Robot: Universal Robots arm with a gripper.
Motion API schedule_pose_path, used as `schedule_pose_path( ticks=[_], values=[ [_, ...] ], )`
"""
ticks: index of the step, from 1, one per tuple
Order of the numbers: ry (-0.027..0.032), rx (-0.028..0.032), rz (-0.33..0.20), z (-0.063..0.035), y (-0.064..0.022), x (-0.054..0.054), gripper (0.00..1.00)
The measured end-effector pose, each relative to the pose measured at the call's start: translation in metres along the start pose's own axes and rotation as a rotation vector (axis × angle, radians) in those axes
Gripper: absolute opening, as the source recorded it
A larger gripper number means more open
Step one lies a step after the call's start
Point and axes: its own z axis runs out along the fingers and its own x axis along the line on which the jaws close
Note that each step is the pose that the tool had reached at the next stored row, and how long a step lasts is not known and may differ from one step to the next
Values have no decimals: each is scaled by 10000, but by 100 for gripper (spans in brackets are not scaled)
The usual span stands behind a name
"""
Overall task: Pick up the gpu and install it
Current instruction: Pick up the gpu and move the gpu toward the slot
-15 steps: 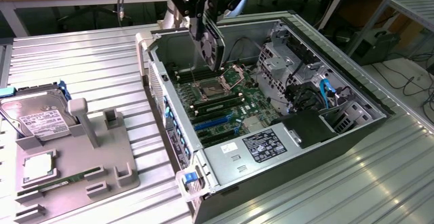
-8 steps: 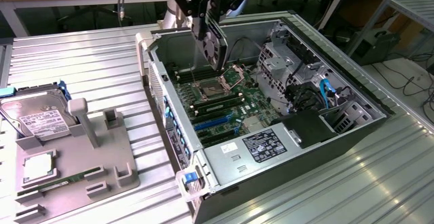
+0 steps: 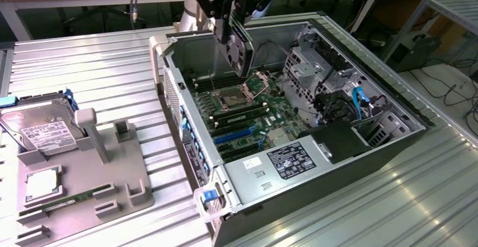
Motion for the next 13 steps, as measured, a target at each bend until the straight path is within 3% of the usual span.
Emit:
schedule_pose_path(
  ticks=[13],
  values=[
    [0, 0, 0, 2, -3, -81, 27]
  ],
)
